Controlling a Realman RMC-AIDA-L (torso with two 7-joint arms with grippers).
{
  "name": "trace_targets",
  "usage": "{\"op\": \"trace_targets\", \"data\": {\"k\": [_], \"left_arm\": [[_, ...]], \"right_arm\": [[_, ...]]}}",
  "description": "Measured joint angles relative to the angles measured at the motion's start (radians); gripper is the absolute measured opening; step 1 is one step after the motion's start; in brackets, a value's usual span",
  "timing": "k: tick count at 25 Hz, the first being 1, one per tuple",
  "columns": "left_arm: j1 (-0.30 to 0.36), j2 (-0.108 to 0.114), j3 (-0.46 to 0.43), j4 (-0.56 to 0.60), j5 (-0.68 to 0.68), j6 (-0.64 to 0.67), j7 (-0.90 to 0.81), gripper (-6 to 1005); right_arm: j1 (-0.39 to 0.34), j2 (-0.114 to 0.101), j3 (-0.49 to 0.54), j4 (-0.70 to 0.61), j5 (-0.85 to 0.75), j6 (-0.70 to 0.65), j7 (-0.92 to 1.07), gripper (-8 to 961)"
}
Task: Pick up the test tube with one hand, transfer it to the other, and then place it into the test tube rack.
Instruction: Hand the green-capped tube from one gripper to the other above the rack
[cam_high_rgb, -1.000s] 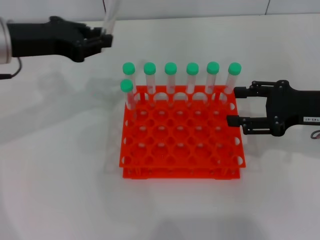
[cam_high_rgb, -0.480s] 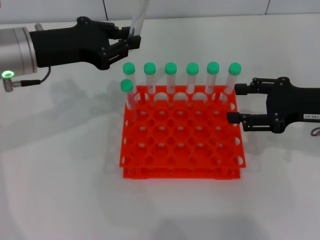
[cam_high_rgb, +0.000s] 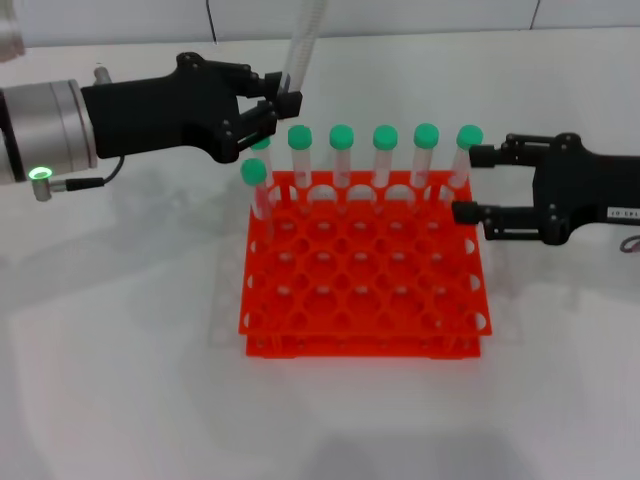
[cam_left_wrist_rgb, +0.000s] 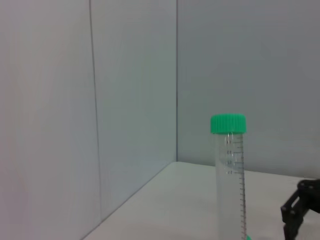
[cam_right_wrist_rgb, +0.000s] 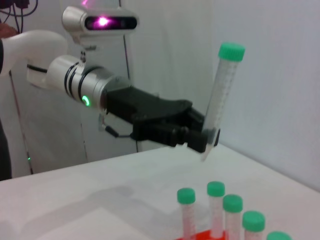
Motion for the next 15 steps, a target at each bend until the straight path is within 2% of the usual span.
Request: {"op": "trace_targets", "data": {"k": [15], "left_arm": [[-0.034,-0.003,0.037,-0.105,0.000,-0.005,0.079,250]], "right_arm": [[0.010,0.000,0.033,-0.013,0.014,0.001,0.005,597]]}}
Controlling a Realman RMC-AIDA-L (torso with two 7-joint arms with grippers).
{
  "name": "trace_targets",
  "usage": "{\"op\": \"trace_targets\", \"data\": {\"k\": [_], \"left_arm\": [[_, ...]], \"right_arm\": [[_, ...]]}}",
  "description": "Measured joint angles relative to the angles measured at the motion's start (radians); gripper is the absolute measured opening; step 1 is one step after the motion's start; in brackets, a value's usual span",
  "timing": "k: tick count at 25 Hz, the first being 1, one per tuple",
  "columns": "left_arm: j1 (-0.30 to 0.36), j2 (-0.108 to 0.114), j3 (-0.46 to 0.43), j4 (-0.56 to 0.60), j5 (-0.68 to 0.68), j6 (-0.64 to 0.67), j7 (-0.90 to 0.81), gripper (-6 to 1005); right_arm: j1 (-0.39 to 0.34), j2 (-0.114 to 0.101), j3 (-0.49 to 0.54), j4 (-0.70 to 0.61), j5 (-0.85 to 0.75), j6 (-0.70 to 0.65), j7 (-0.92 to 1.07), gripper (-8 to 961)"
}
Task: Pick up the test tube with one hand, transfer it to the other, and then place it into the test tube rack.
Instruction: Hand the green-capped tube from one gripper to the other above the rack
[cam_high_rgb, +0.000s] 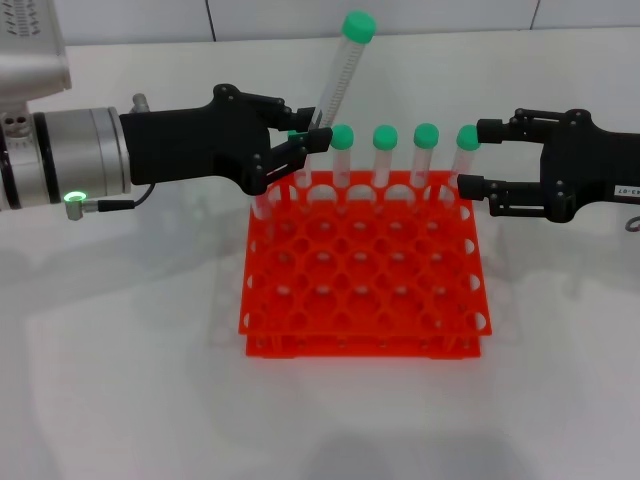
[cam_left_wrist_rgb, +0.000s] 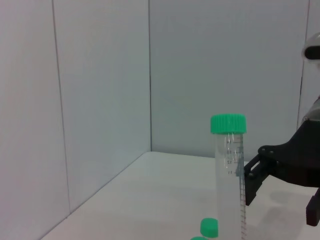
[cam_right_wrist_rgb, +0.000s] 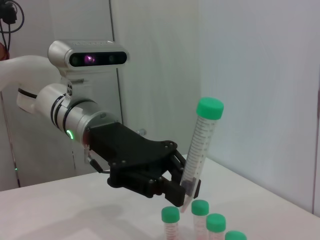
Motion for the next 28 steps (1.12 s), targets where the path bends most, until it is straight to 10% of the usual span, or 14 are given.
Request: {"op": "trace_targets", "data": {"k": [28], "left_arm": [[-0.010,0.000,0.053,-0.015,0.015,-0.022,0.012,268]], "right_arm": [[0.014,0.000,-0.004,-0.042,0.010,0.001,0.003,586]]}}
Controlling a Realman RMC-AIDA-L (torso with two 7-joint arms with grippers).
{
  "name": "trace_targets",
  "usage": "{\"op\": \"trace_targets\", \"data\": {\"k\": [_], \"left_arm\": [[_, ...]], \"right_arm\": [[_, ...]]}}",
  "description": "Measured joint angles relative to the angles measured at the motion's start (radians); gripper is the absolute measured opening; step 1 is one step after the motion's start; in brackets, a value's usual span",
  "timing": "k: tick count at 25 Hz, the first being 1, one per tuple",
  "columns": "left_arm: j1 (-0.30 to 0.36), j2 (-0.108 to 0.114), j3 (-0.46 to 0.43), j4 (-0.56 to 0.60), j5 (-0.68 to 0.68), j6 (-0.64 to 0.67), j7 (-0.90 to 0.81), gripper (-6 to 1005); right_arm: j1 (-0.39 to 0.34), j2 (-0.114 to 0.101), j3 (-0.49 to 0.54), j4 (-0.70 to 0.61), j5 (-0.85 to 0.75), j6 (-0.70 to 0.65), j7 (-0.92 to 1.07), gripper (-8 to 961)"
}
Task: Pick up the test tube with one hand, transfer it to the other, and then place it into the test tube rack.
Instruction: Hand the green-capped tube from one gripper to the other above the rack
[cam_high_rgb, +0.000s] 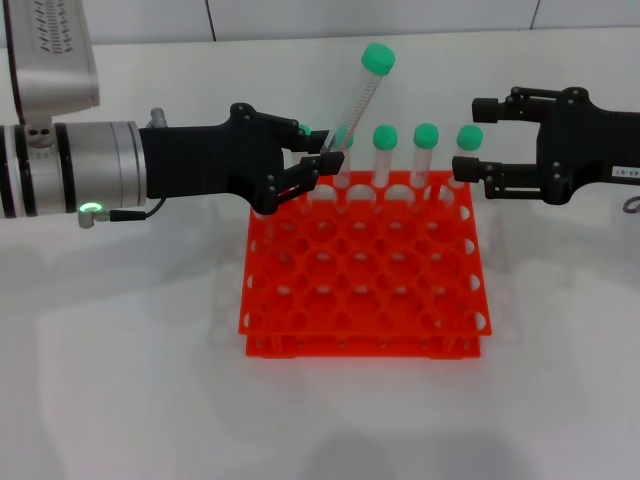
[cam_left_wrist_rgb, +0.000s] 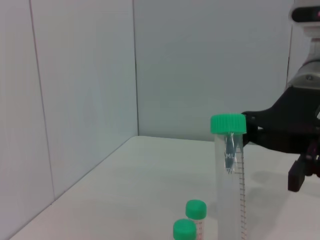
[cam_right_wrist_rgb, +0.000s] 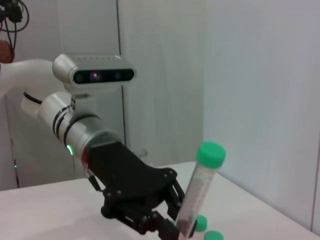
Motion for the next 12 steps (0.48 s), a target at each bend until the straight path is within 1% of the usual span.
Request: {"op": "trace_targets", "data": {"k": [12], "left_arm": [[0.007,0.000,0.002,0.002,-0.004,0.002,0.034,275]], "right_arm": [[0.010,0.002,-0.007,-0.002,0.016,0.001,0.001,581]]}}
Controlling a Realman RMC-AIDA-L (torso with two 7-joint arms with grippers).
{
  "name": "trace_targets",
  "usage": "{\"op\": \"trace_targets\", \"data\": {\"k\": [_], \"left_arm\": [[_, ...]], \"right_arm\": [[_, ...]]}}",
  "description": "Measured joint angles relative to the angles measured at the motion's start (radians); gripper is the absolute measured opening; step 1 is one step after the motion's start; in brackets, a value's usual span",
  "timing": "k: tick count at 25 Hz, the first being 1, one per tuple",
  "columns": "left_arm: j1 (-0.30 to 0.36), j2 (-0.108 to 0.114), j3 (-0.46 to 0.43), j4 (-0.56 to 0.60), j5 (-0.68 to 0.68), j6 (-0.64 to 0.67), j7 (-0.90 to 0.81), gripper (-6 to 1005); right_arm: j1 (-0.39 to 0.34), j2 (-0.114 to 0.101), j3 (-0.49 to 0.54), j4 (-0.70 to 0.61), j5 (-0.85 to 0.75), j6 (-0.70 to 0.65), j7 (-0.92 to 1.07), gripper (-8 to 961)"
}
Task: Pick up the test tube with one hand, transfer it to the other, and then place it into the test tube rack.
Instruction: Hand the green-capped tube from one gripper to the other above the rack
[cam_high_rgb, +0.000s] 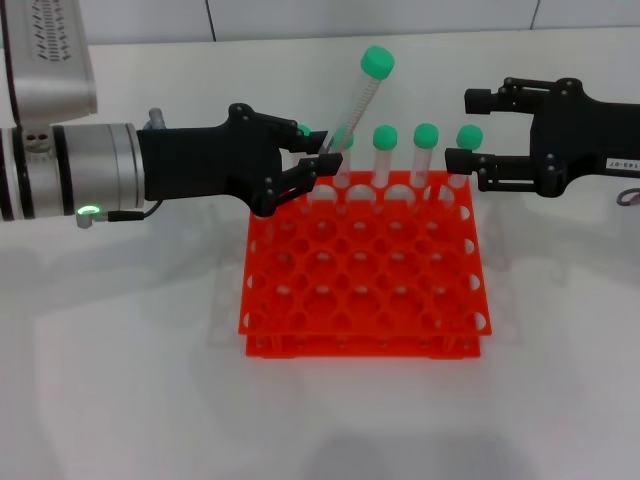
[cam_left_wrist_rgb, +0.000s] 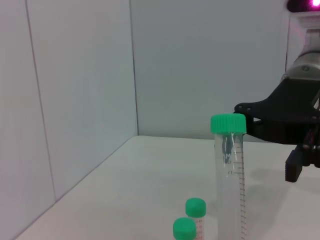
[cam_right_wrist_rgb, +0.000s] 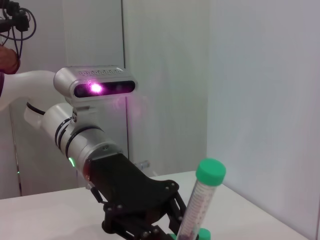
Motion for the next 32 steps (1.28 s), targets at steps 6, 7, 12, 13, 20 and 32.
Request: {"op": "trace_targets", "data": {"k": [6,7,12,13,20,32], "left_arm": [[0.003,0.000,-0.003,-0.001,-0.006,0.006,0.022,279],[0.006,0.000,-0.002,-0.001,-0.007,0.006,0.024,279],[0.011,0.000,-0.001,-0.001,-0.010,0.006,0.032,282],[0.011,0.000,-0.002,-0.001,-0.011,0.007,0.033,283],[0.013,0.000,0.001,-0.001,-0.029,0.009,0.045,287],[0.013,0.000,0.010,-0.011,-0.024,0.009,0.046,295]], "right_arm": [[0.000,0.000,0.000,0.003,0.001,0.000,0.000,579],[0.000,0.000,0.000,0.003,0.001,0.000,0.000,579],[0.001,0.000,0.000,0.004,0.001,0.000,0.000,577],[0.001,0.000,0.000,0.004,0.001,0.000,0.000,576],[0.002,0.000,0.000,0.004,0.001,-0.001,0.000,573],[0.027,0.003,-0.023,-0.012,0.034,0.000,0.000,569]]}}
